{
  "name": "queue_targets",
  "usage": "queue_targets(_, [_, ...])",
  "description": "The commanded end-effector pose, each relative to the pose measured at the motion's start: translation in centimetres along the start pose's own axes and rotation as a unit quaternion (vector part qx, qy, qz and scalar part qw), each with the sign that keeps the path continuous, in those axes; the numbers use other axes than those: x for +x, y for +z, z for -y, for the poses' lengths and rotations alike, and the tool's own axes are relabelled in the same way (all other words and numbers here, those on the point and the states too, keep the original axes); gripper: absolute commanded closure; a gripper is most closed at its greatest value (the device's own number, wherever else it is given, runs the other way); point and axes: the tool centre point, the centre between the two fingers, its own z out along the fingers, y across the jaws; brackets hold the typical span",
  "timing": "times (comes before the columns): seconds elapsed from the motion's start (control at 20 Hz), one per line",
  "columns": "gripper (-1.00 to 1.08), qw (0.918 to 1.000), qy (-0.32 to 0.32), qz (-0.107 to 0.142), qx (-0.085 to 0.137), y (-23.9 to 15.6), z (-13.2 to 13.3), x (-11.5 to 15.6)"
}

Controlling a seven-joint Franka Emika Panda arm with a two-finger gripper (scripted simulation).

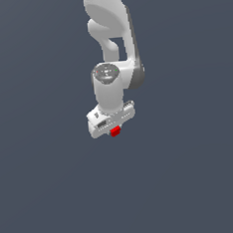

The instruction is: Pick up the red cube and move it to a goal position.

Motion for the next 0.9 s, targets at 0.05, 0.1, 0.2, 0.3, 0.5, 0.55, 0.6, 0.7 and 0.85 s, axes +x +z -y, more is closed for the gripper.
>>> queue_targets(0.05, [1.08,1.0000,0.000,0.000,0.000,-4.1,1.1,0.9])
queue_targets(0.1, [1.08,1.0000,0.000,0.000,0.000,-5.3,1.4,1.1])
queue_targets(0.2, [1.08,1.0000,0.000,0.000,0.000,-7.5,2.0,1.6])
queue_targets(0.3, [1.08,1.0000,0.000,0.000,0.000,-9.7,2.5,2.1])
queue_targets(0.5, [1.08,1.0000,0.000,0.000,0.000,-13.3,3.4,3.0])
queue_targets(0.55, [1.08,1.0000,0.000,0.000,0.000,-14.1,3.6,3.2])
queue_targets(0.6, [1.08,1.0000,0.000,-0.001,0.000,-14.8,3.8,3.4])
queue_targets(0.7, [1.08,1.0000,0.000,-0.001,0.000,-16.0,4.1,3.7])
queue_targets(0.85, [1.08,1.0000,0.000,-0.001,0.000,-17.4,4.4,4.1])
